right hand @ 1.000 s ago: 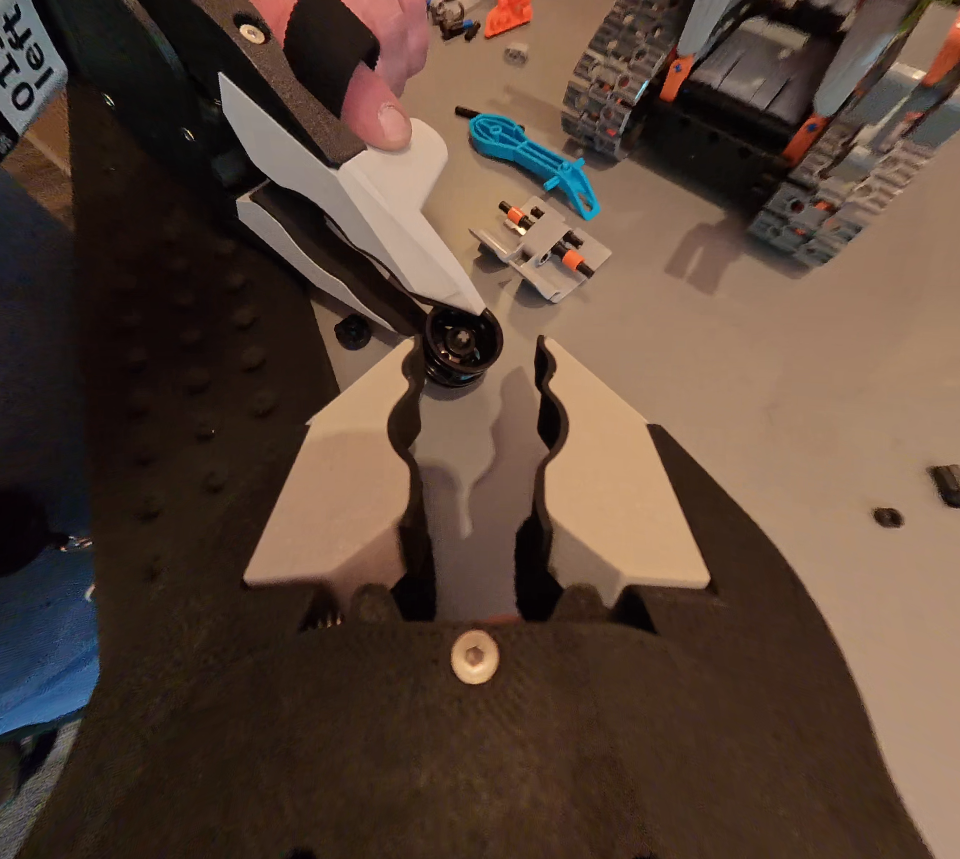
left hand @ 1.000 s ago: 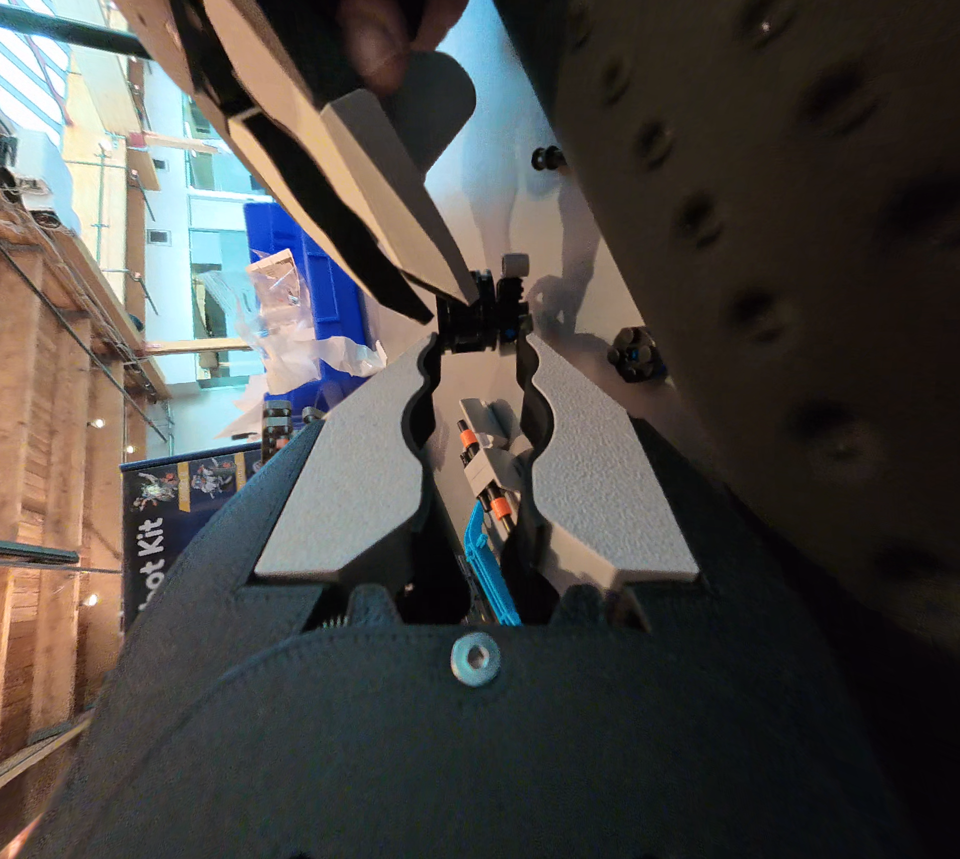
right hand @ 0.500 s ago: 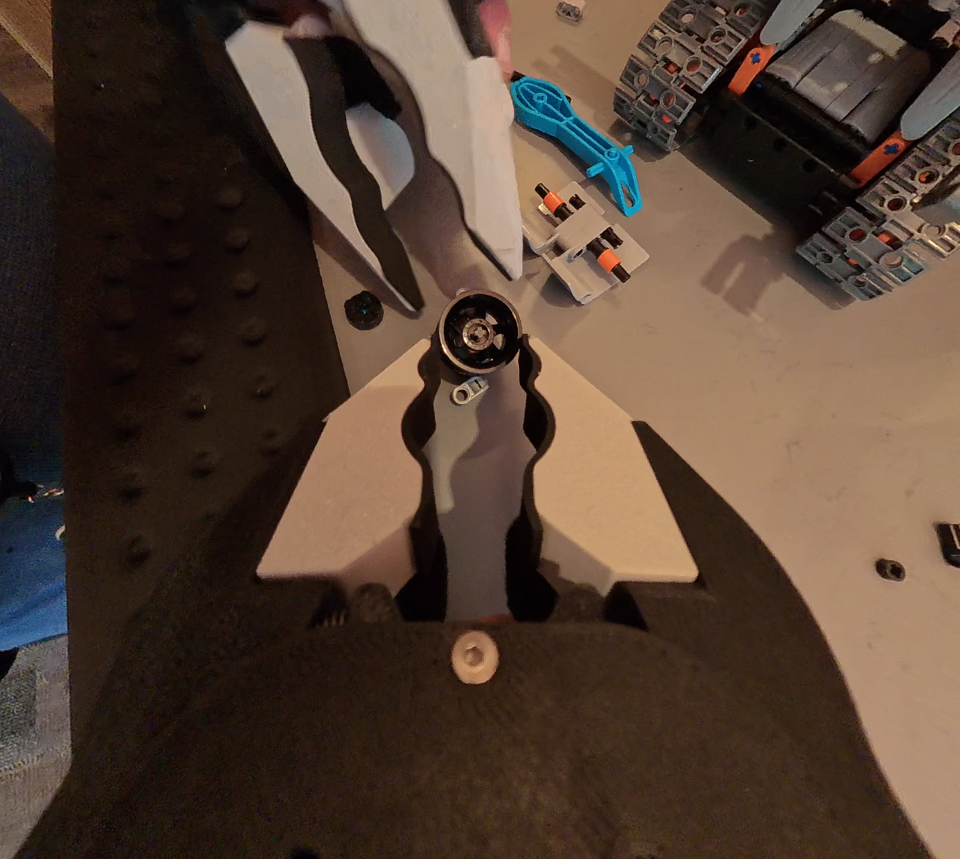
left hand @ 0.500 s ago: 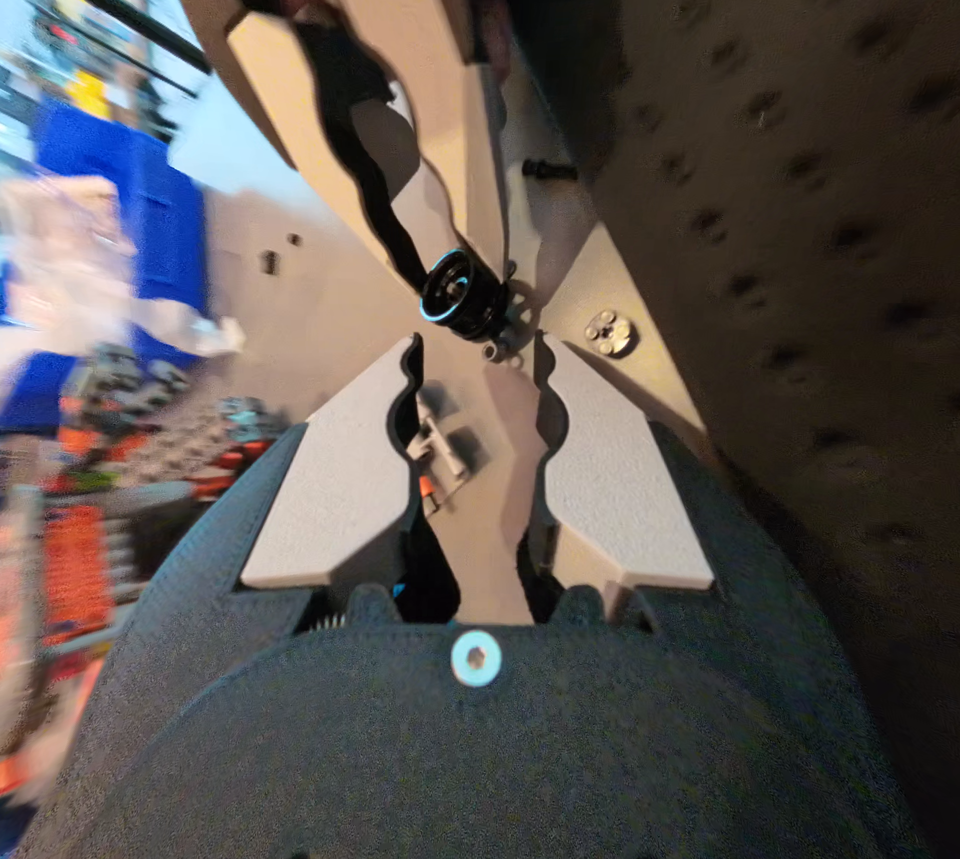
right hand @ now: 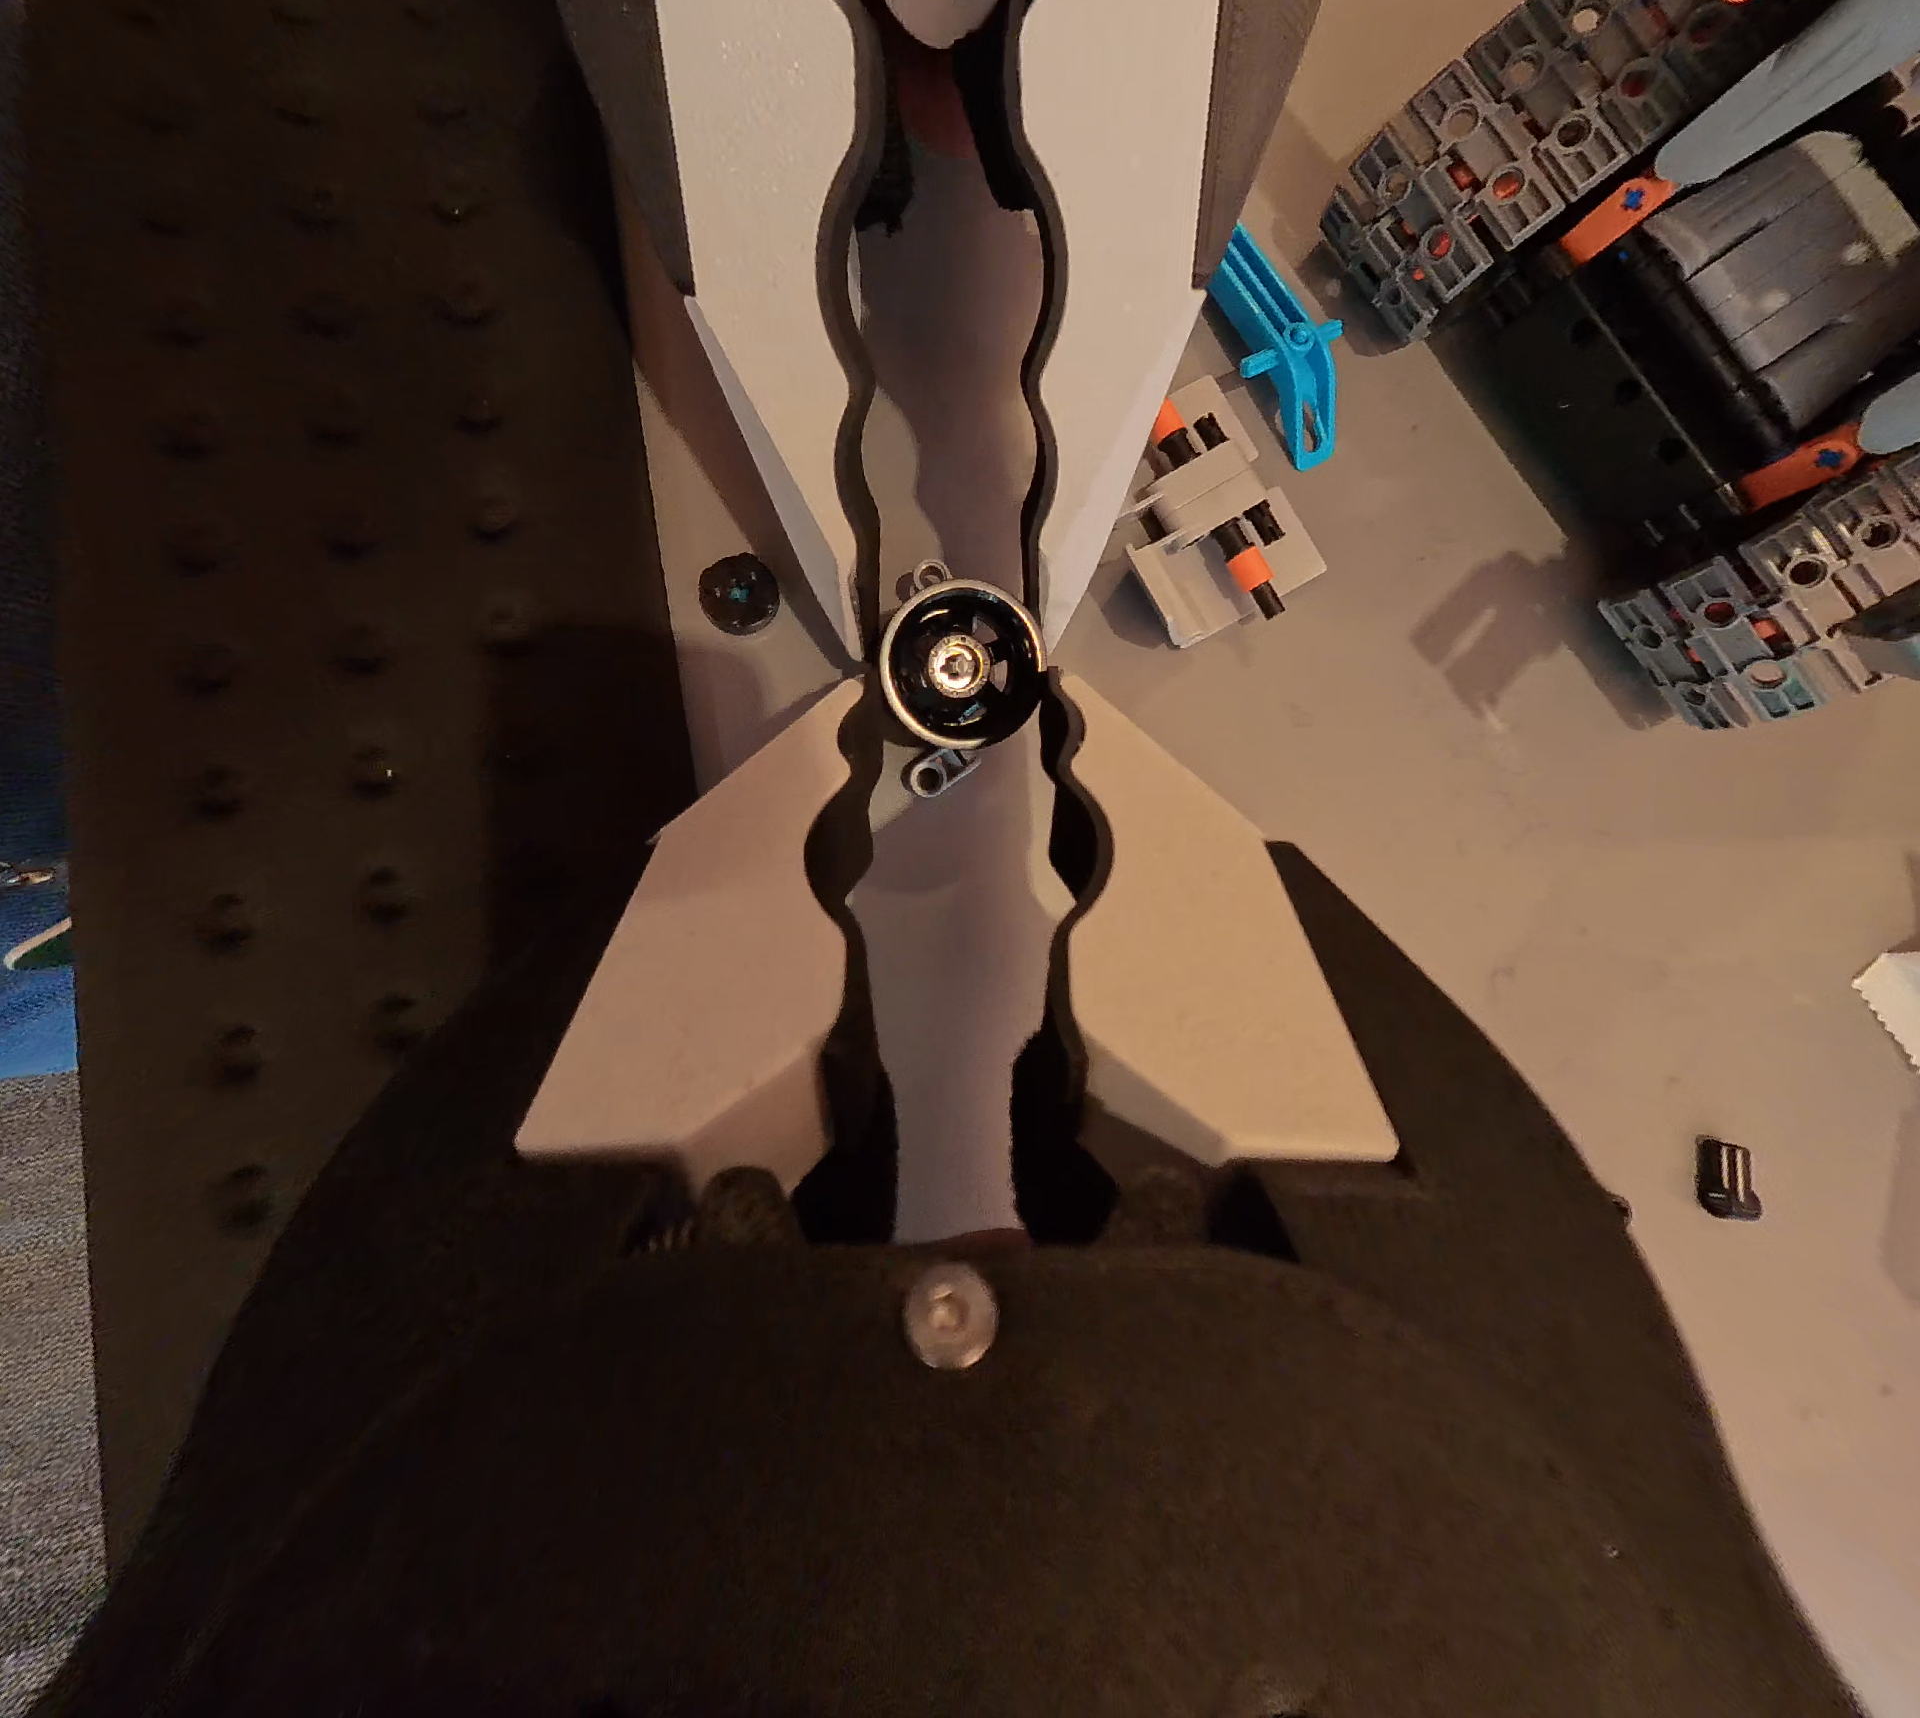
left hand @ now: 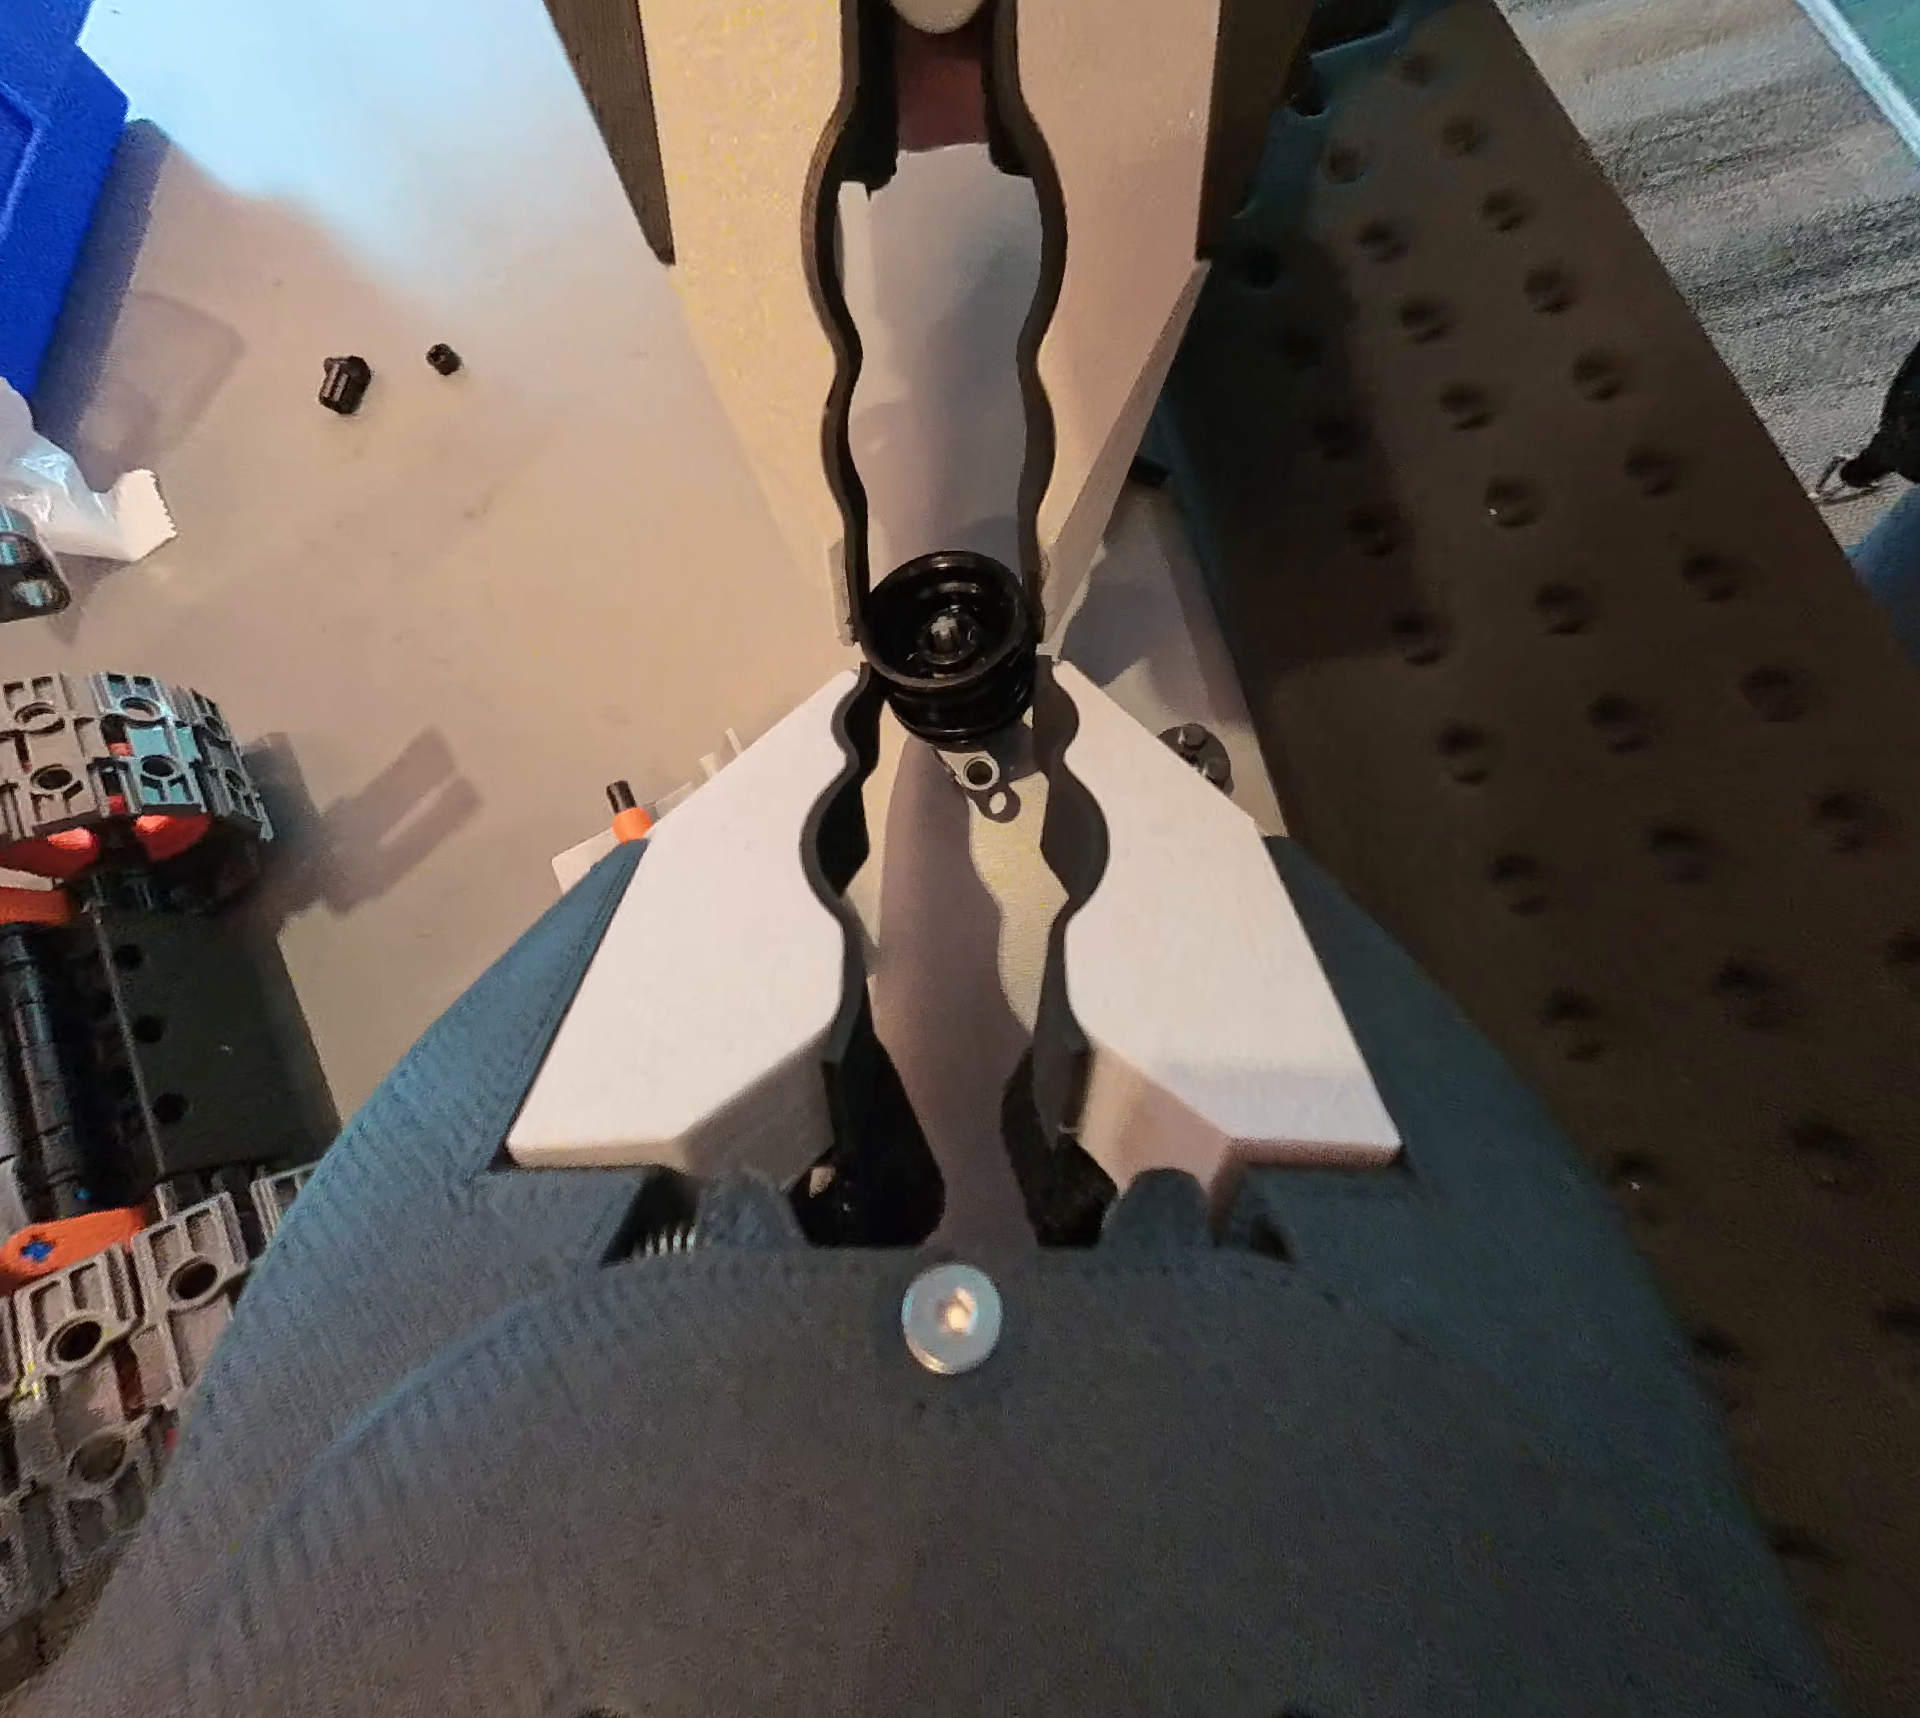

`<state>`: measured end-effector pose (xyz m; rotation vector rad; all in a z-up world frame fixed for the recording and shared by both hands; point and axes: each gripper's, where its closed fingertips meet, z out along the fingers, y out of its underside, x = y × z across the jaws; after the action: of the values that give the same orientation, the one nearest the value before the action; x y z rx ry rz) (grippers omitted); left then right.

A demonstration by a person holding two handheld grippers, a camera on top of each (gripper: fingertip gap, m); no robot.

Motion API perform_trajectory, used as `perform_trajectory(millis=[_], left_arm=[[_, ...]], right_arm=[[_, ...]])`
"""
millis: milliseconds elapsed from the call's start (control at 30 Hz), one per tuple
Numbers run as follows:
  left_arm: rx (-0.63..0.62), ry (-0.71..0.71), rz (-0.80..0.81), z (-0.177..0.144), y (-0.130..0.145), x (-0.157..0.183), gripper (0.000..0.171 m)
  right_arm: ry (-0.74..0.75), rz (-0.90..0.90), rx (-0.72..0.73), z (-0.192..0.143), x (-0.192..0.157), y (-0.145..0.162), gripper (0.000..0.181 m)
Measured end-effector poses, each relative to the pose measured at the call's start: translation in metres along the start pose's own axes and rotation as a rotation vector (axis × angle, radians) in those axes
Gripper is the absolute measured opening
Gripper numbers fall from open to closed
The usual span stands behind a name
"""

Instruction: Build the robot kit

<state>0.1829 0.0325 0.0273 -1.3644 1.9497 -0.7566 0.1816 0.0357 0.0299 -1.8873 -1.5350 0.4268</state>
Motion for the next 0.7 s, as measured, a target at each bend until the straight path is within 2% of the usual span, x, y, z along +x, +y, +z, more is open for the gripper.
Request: perform_trajectory(millis=[33, 133, 200, 300, 400, 533, 700], left_arm=[[0.002, -0.002, -0.006, 0.000, 0.000, -0.001, 0.027], [-0.007, -0.034, 0.000, -0.001, 0.002, -0.009, 0.026], [-0.017, -0.069, 0.009, -0.001, 0.004, -0.015, 0.026], [-0.021, -0.068, -0.002, -0.002, 0.005, -0.018, 0.026], [-0.018, -0.060, -0.010, -0.001, 0.004, -0.020, 0.026], [-0.012, -0.059, -0.013, -0.001, 0.005, -0.020, 0.026], [-0.009, -0.048, -0.025, -0.001, 0.005, -0.020, 0.026]], right_arm=[[0.008, 0.001, 0.000, 0.000, 0.001, 0.000, 0.028], [0.069, 0.055, -0.014, -0.007, 0.011, 0.003, 0.050], [0.112, 0.085, 0.019, -0.022, 0.013, 0.001, 0.043], [0.033, 0.087, 0.074, -0.030, -0.012, -0.014, 0.027], [-0.038, 0.058, 0.002, -0.009, -0.034, -0.016, 0.025], [-0.115, 0.078, -0.031, 0.010, -0.041, -0.013, 0.025], [-0.202, 0.084, -0.065, 0.021, -0.046, -0.010, 0.011]])
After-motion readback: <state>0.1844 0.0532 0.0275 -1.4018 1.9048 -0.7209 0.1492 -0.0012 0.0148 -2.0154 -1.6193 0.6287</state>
